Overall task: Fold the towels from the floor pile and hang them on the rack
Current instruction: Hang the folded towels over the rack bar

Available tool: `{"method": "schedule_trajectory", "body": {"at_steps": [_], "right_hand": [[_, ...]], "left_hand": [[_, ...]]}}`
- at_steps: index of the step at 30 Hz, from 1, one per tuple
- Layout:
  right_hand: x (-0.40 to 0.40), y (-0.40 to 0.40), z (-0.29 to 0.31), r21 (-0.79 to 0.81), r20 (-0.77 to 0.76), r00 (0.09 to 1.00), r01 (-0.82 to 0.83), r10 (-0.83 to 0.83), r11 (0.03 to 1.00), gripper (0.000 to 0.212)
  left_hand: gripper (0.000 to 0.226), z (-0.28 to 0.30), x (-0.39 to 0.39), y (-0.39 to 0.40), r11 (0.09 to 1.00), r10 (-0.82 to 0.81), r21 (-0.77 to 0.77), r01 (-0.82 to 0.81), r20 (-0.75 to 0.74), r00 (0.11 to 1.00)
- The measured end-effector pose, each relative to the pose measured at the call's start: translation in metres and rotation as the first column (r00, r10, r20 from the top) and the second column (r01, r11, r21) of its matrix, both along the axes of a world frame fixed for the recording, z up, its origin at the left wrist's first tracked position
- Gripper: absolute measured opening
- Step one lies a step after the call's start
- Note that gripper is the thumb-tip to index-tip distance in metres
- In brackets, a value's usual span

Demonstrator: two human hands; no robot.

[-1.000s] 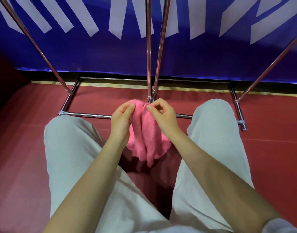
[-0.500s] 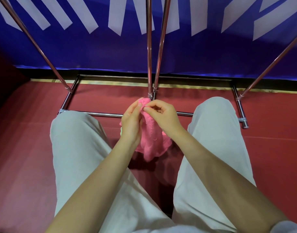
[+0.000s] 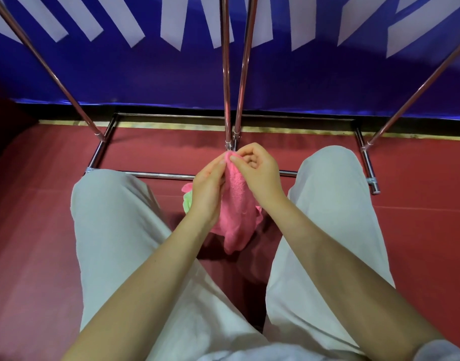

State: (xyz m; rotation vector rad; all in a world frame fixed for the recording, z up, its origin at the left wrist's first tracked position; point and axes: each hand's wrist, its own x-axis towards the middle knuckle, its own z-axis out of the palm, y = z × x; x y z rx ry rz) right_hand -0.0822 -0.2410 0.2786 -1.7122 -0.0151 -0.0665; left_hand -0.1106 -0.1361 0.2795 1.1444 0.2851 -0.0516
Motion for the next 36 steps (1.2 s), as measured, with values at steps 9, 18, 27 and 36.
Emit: {"method": "schedule_trajectory", "body": {"at_steps": [9,18,27,36], "right_hand": [[-0.003,0.008,-0.003,0.121,-0.078,0.987,-0.132,0.142,0.984,0.004],[-0.006,0.013,-0.003,0.006,-0.007,0.956,-0.292,0.292,0.956,0.017],[-0.007,0.028,-0.03,-0.201,-0.097,0.906,-0.424,0.412,0.883,0.009],[-0.022,0.042,-0.062,-0.363,-0.287,0.894,-0.433,0.344,0.825,0.033]], "left_hand": [[0.02,-0.006,-0.003,0.017,0.988,0.057,0.147,-0.051,-0.034,0.998],[0.018,0.0,0.001,0.036,0.927,0.138,0.34,-0.158,0.083,0.987],[0.018,0.005,0.011,0.085,0.903,0.382,0.169,-0.395,0.102,0.918],[0.02,0.008,0.018,0.108,0.884,0.465,0.033,-0.467,0.049,0.884]]}}
